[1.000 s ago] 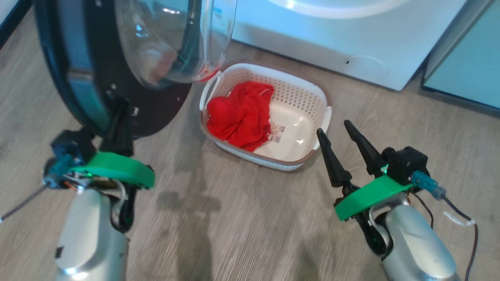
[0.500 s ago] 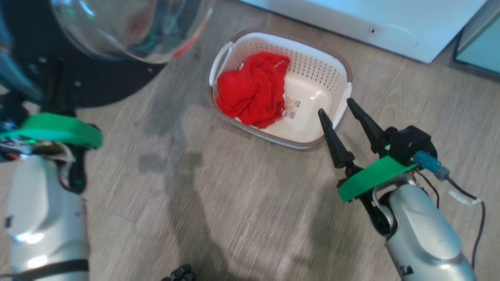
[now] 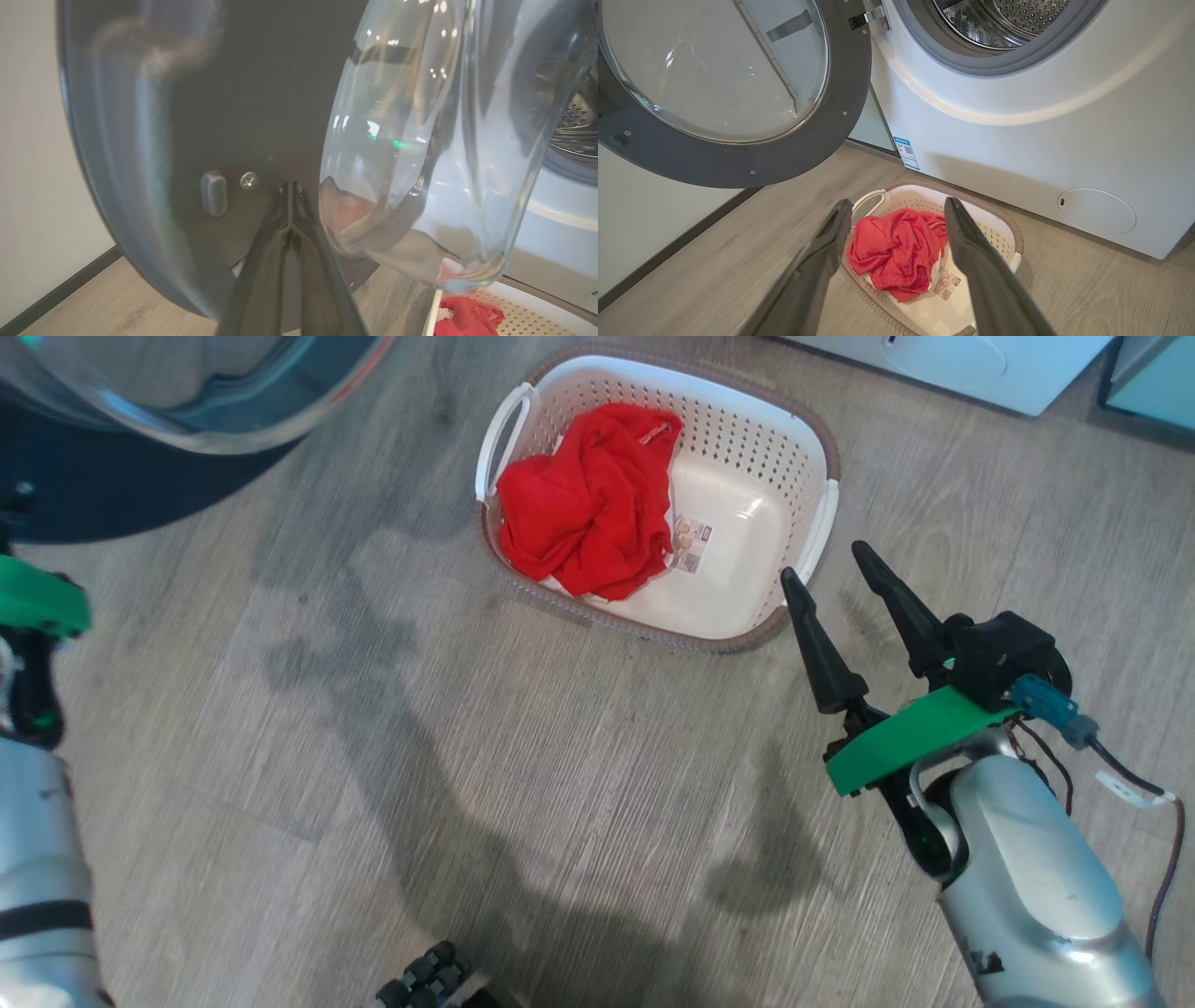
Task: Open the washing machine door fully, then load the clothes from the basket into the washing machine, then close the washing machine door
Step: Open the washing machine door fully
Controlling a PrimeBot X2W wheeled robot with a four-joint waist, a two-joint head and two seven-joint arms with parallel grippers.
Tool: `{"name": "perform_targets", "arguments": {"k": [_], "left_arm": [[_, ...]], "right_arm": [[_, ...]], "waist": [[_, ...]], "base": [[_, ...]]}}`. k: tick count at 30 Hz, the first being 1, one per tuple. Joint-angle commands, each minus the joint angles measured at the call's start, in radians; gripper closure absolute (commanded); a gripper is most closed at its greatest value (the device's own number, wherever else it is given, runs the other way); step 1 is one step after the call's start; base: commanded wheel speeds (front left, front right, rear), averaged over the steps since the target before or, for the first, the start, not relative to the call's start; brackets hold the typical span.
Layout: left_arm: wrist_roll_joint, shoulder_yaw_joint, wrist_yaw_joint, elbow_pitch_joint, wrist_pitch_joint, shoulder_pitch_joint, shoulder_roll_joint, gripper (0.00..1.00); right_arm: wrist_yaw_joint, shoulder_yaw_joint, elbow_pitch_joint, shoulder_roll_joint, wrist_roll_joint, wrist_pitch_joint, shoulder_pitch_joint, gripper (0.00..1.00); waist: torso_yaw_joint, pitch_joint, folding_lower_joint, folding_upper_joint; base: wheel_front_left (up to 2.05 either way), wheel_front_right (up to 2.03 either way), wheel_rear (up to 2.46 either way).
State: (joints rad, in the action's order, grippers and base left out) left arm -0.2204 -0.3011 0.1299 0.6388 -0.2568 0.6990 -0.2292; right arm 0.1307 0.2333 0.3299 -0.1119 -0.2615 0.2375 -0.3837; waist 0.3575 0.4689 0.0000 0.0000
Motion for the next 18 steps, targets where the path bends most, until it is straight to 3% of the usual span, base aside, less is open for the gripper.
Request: {"name": "perform_targets", "arguments": {"k": [1, 7, 18], "left_arm": [[-0.006, -0.045, 0.001, -0.018, -0.005, 0.030, -0.080, 1.00], [0.009, -0.071, 0.001, 0.015, -0.005, 0.058, -0.125, 1.00], [0.025, -0.010, 0.001, -0.009, -0.005, 0.011, -0.094, 1.00]], "right_arm": [[0.000, 0.022, -0.036, 0.008, 0.012, -0.002, -0.013, 0.00], [0.000, 0.020, -0.039, 0.009, 0.016, -0.006, -0.014, 0.00], [0.000, 0.029, -0.007, 0.024, -0.009, 0.007, -0.011, 0.00]], "waist": [[-0.003, 0.007, 0.0000, 0.0000], [-0.010, 0.011, 0.0000, 0.0000], [-0.022, -0.062, 0.0000, 0.0000]], "base": [[0.00, 0.00, 0.00], [0.00, 0.00, 0.00], [0.00, 0.00, 0.00]]}}
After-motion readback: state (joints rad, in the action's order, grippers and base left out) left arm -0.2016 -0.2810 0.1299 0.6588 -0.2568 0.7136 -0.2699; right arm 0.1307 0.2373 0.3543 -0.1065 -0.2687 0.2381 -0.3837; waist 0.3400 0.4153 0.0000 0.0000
